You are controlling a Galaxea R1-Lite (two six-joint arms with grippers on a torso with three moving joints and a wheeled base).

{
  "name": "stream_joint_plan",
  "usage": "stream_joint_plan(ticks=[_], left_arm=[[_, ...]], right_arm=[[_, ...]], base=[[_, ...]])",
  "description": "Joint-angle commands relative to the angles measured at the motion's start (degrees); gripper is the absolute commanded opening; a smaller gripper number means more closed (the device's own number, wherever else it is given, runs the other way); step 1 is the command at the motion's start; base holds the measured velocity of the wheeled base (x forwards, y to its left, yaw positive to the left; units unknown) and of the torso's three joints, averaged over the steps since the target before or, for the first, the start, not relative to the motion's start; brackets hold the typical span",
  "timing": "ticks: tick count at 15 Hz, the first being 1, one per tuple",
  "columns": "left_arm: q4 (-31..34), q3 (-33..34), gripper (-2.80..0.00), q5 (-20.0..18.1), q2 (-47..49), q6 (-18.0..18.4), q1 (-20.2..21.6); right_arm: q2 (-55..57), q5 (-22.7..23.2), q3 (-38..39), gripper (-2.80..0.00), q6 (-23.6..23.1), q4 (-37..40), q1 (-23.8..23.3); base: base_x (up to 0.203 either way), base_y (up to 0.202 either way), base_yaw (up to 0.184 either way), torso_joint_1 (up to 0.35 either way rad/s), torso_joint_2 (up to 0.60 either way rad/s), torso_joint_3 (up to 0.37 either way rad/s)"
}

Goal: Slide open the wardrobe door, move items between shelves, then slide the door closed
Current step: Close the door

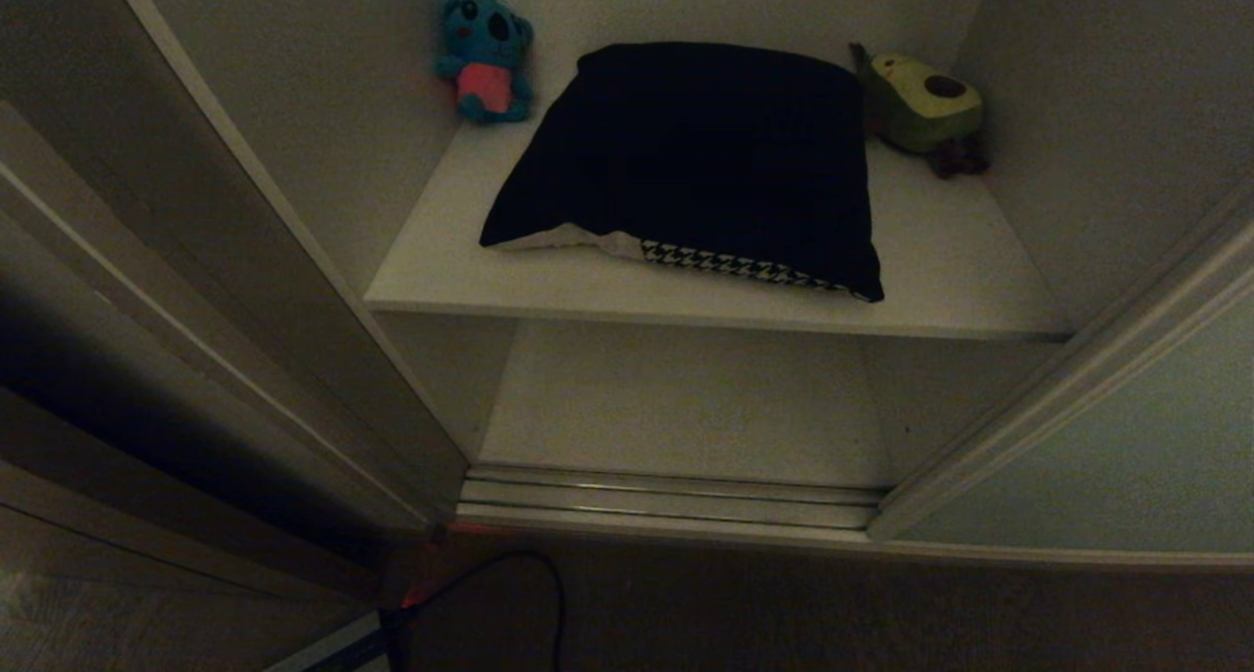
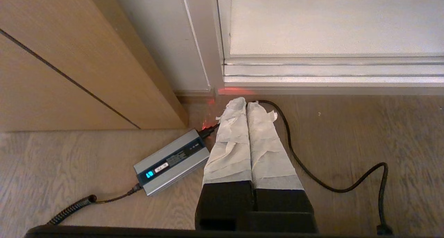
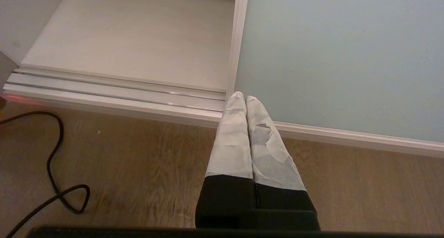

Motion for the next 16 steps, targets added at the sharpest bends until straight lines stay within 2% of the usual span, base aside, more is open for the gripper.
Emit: stream_joint_plan(ticks=[1, 4, 6, 8, 11, 13, 16], left_arm=[[0.05, 0.00, -2.80, -0.02, 0.02, 0.05, 0.00], [0.05, 0.00, -2.80, -0.02, 0.02, 0.05, 0.00], [0.05, 0.00, -2.80, -0.02, 0.02, 0.05, 0.00], [0.05, 0.00, -2.80, -0.02, 0.02, 0.05, 0.00], [0.05, 0.00, -2.80, -0.02, 0.02, 0.05, 0.00], [0.05, 0.00, -2.80, -0.02, 0.02, 0.05, 0.00], [0.05, 0.00, -2.80, -0.02, 0.02, 0.05, 0.00]], right_arm=[[0.15, 0.00, 0.26, -2.80, -0.43, -0.05, -0.02], [-0.04, -0.12, -0.88, -2.80, -0.45, 0.72, -0.02], [1.63, -0.64, -7.85, -2.80, -0.41, 2.78, 0.00], [3.83, -1.99, -20.67, -2.80, 0.05, 10.93, -0.01], [6.51, -2.97, -40.48, -2.80, 0.26, 32.82, -0.02], [11.00, -3.34, -50.85, -2.80, 0.25, 43.45, 0.14], [20.18, -4.78, -57.61, -2.80, 1.12, 47.56, 0.19]], base=[[0.000, 0.000, 0.000, 0.000, 0.00, 0.000], [0.000, 0.000, 0.000, 0.000, 0.00, 0.000], [0.000, 0.000, 0.000, 0.000, 0.00, 0.000], [0.000, 0.000, 0.000, 0.000, 0.00, 0.000], [0.000, 0.000, 0.000, 0.000, 0.00, 0.000], [0.000, 0.000, 0.000, 0.000, 0.00, 0.000], [0.000, 0.000, 0.000, 0.000, 0.00, 0.000]])
